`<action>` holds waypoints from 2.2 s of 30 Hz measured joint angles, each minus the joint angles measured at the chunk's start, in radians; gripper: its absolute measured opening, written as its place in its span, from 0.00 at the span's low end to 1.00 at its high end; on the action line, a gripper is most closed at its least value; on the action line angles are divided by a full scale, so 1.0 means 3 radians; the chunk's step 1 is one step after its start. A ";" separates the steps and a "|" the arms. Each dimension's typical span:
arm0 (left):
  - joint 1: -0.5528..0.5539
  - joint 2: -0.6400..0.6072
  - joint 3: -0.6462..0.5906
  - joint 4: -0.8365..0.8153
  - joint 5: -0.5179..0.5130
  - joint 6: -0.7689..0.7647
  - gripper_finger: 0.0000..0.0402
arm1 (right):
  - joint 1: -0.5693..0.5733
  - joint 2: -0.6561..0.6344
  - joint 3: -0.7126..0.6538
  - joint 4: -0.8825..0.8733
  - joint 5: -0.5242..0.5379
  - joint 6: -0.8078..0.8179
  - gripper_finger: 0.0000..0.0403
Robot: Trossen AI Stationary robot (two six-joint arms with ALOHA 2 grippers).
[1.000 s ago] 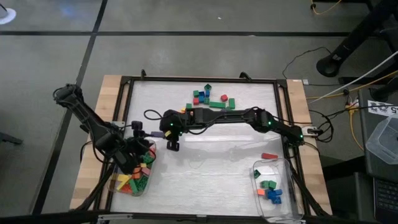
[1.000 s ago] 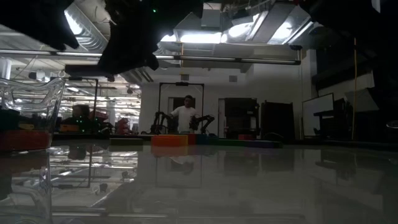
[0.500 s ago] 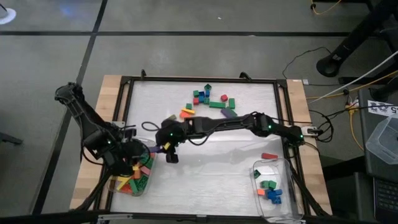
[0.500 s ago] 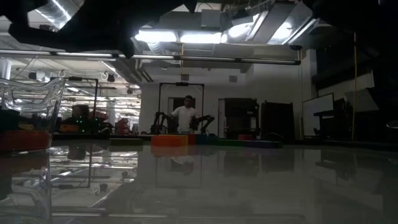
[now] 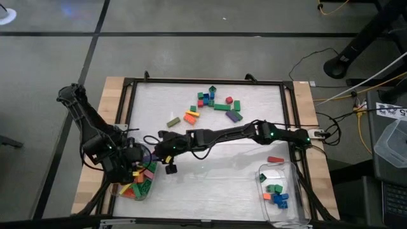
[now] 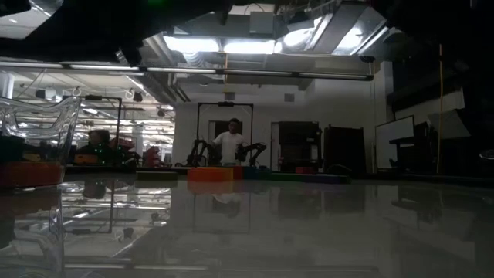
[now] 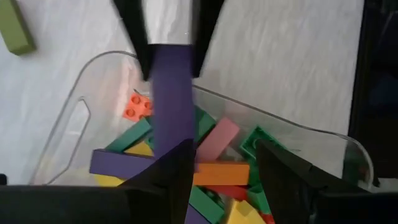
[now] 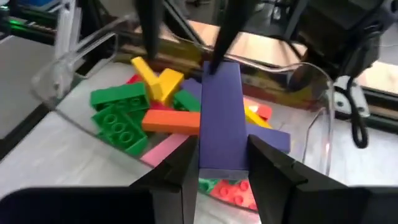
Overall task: Sort blocks by size
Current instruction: Put the large violet wooden block into the left transparent bin, then put the large light green wooden block into the left transparent bin
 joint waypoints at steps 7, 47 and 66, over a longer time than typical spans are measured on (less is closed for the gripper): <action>-0.0045 0.0000 0.0000 0.0050 0.0011 -0.0069 0.40 | -0.0006 0.0049 0.0000 0.0030 0.0037 0.0003 0.33; 0.3686 0.0641 -0.0080 0.0962 0.0618 0.2801 0.40 | 0.0020 -0.1841 -0.0086 -0.4208 0.1257 0.0739 0.62; 0.4121 0.1880 -0.0083 0.1216 0.0686 0.3217 0.40 | 0.0304 -0.4496 -0.3786 -0.2802 0.1807 0.2114 0.62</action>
